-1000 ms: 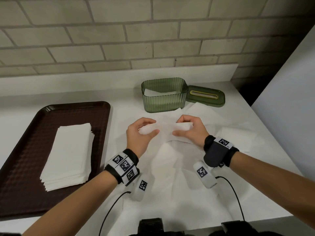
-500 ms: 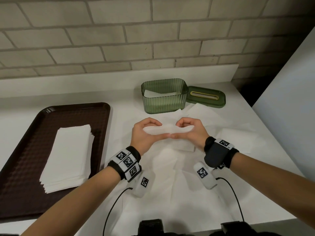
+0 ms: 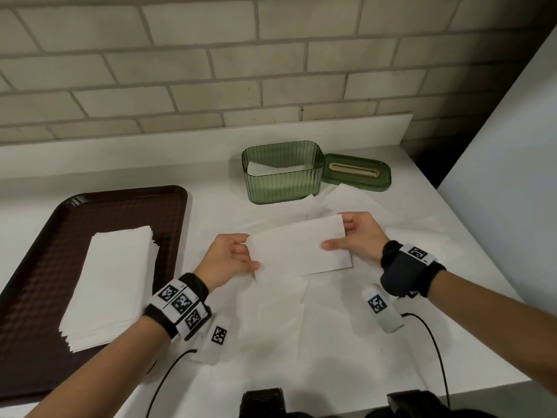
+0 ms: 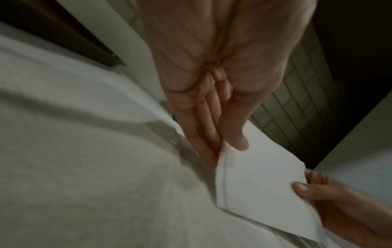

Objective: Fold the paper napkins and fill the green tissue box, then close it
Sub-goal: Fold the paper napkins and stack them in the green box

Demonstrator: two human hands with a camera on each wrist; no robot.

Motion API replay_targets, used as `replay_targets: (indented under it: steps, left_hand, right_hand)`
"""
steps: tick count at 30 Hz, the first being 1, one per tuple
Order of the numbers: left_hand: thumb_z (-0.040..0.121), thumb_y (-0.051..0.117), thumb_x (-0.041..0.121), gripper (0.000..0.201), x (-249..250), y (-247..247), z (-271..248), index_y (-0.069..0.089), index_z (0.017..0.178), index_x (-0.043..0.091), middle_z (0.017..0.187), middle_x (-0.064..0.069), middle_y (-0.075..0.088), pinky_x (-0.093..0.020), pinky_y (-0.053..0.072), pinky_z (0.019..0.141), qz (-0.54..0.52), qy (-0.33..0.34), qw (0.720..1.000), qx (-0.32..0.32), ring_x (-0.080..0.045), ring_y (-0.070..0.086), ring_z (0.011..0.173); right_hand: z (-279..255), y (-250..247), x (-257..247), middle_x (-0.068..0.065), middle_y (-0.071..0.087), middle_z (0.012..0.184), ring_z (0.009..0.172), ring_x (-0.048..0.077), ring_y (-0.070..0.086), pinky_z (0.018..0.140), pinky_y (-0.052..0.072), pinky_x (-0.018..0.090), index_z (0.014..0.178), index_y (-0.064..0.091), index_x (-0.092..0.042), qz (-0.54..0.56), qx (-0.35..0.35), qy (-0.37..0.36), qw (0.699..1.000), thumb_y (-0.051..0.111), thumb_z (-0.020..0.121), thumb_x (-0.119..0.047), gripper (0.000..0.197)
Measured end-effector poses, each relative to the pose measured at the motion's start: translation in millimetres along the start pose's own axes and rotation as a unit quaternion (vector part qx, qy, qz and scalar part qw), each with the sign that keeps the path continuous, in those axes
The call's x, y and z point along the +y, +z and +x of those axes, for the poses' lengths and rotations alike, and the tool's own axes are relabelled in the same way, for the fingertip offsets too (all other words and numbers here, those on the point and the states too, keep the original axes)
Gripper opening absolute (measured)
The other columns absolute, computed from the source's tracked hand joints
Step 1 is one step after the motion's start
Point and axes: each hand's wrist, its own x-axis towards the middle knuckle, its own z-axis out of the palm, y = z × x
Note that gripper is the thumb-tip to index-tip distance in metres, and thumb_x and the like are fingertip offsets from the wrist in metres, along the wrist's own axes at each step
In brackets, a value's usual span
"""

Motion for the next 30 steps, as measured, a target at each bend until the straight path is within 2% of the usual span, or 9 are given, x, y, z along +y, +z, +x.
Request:
replay_targets:
  steps: [2, 4, 7, 10, 14, 18, 22, 26, 30]
  left_hand:
    - [0.072, 0.062, -0.029, 0.044, 0.6, -5.2, -3.3, 0.067, 0.075, 0.014, 0.051, 0.009, 0.061, -0.017, 0.055, 0.062, -0.012, 0.014, 1.0, 0.006, -0.002, 0.057, 0.05]
    - [0.072, 0.065, -0.027, 0.034, 6.3, -7.0, -7.7, 0.069, 0.087, 0.004, 0.064, 0.0, 0.072, -0.018, 0.057, 0.064, -0.006, 0.037, 0.999, 0.011, -0.011, 0.066, 0.059]
    - [0.069, 0.075, -0.016, 0.031, 12.8, -4.5, -11.5, 0.073, 0.089, 0.008, 0.083, -0.015, 0.075, -0.022, 0.058, 0.071, 0.032, 0.071, 0.997, -0.003, -0.022, 0.066, 0.073]
    - [0.061, 0.086, 0.0, 0.029, 17.6, -2.4, -11.7, 0.077, 0.083, 0.018, 0.082, -0.001, 0.076, -0.017, 0.053, 0.075, 0.126, 0.106, 0.986, -0.011, -0.016, 0.067, 0.074]
    - [0.053, 0.093, 0.016, 0.035, 19.4, -2.8, -13.1, 0.077, 0.084, 0.022, 0.077, 0.004, 0.071, -0.021, 0.05, 0.073, 0.276, 0.126, 0.951, -0.068, -0.006, 0.054, 0.062]
    - [0.055, 0.093, 0.021, 0.037, 19.9, 4.7, -13.8, 0.076, 0.088, 0.017, 0.082, 0.002, 0.066, -0.035, 0.054, 0.072, 0.304, 0.145, 0.939, -0.073, -0.02, 0.057, 0.07]
    - [0.06, 0.091, 0.023, 0.033, 21.7, 11.9, -10.0, 0.076, 0.088, 0.015, 0.081, 0.004, 0.066, -0.026, 0.053, 0.069, 0.299, 0.167, 0.937, -0.065, -0.008, 0.056, 0.064]
    - [0.072, 0.083, 0.022, 0.017, 17.6, 11.1, -7.2, 0.075, 0.084, 0.013, 0.08, 0.0, 0.071, -0.034, 0.055, 0.068, 0.304, 0.153, 0.939, -0.057, -0.019, 0.064, 0.07]
    - [0.081, 0.076, 0.025, 0.015, 21.7, 9.8, -0.4, 0.073, 0.079, 0.011, 0.075, -0.002, 0.071, -0.026, 0.044, 0.062, 0.321, 0.169, 0.932, -0.024, -0.007, 0.055, 0.06]
  right_hand:
    - [-3.5, -4.0, -0.6, 0.006, 0.075, 0.098, 0.086, 0.014, 0.074, 0.076, 0.059, 0.027, 0.109, 0.068, -0.003, 0.018, -0.003, -0.005, 1.0, 0.082, 0.066, 0.006, 0.046]
    - [-8.0, -6.2, -1.3, -0.002, 0.076, 0.092, 0.085, 0.013, 0.073, 0.073, 0.059, 0.024, 0.107, 0.069, -0.003, 0.024, -0.012, -0.015, 1.0, 0.08, 0.067, 0.007, 0.044]
    - [-13.6, -5.4, 0.9, -0.003, 0.075, 0.086, 0.081, 0.015, 0.071, 0.073, 0.058, 0.029, 0.092, 0.071, -0.008, -0.009, -0.028, -0.033, 0.999, 0.082, 0.068, 0.001, 0.028]
    - [-18.8, -1.3, 0.2, 0.008, 0.071, 0.086, 0.078, 0.018, 0.066, 0.067, 0.054, 0.035, 0.085, 0.071, -0.01, -0.068, -0.052, -0.034, 0.996, 0.088, 0.065, -0.011, 0.026]
    - [-27.2, -4.7, -8.2, -0.01, 0.069, 0.081, 0.078, 0.008, 0.059, 0.067, 0.044, 0.016, 0.079, 0.072, -0.028, -0.234, -0.069, -0.05, 0.968, 0.09, 0.06, -0.022, 0.026]
    - [-30.8, -10.2, -12.3, -0.008, 0.069, 0.086, 0.082, 0.01, 0.058, 0.071, 0.046, 0.015, 0.077, 0.07, -0.033, -0.251, -0.065, -0.055, 0.964, 0.09, 0.06, -0.02, 0.029]
    - [-29.6, -6.3, -12.0, -0.009, 0.07, 0.085, 0.079, 0.005, 0.06, 0.073, 0.046, 0.014, 0.077, 0.07, -0.032, -0.243, -0.058, -0.062, 0.966, 0.092, 0.059, -0.02, 0.03]
    - [-29.4, -12.6, -11.1, -0.001, 0.073, 0.082, 0.079, 0.016, 0.067, 0.064, 0.052, 0.019, 0.08, 0.074, -0.019, -0.234, -0.064, -0.053, 0.969, 0.089, 0.064, -0.016, 0.021]
    - [-21.3, -13.8, -16.5, -0.009, 0.073, 0.08, 0.077, 0.007, 0.066, 0.068, 0.05, 0.017, 0.073, 0.072, -0.028, -0.265, -0.065, -0.054, 0.961, 0.085, 0.07, -0.02, 0.016]
